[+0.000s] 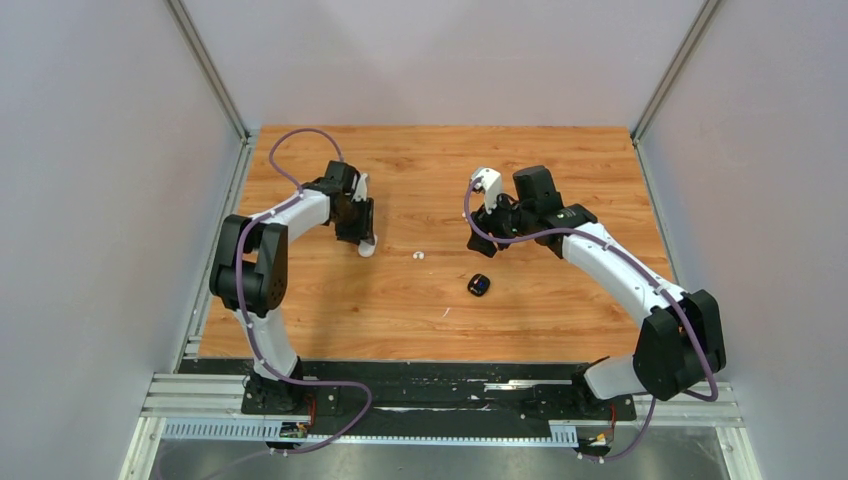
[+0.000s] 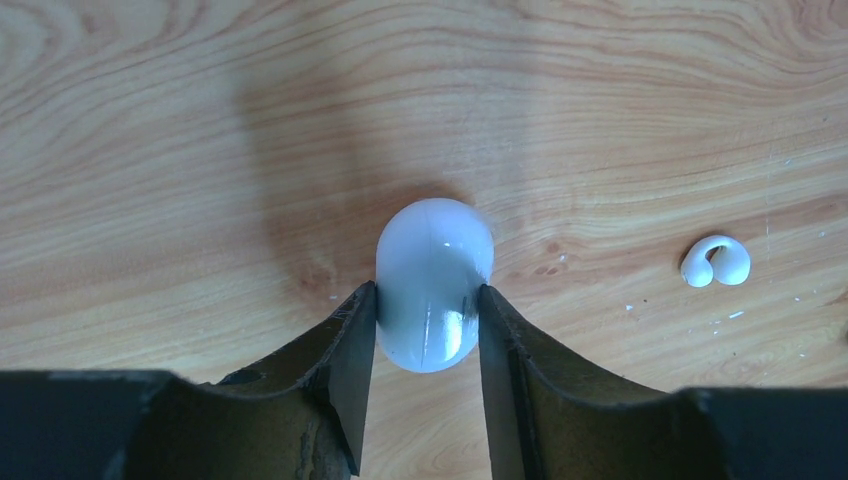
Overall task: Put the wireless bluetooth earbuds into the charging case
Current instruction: Pick up the charging case at the center of the board.
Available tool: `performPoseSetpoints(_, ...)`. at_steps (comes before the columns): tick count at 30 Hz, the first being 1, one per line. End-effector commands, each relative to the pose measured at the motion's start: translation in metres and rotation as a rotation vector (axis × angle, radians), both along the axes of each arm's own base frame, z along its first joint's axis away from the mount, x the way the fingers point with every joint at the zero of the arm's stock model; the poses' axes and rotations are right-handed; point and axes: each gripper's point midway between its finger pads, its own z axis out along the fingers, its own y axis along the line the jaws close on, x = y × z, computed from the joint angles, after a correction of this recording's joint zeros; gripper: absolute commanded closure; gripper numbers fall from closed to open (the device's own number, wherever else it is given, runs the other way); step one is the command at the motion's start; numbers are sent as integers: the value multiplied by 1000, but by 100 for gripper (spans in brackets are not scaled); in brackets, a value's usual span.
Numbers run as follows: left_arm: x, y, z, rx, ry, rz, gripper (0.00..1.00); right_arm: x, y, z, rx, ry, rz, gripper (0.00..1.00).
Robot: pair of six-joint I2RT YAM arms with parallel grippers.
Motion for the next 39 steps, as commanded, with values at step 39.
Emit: performPoseSetpoints(39, -122, -125, 199, -658, -554, -1233, 69, -58, 53, 88, 387, 40, 405, 32)
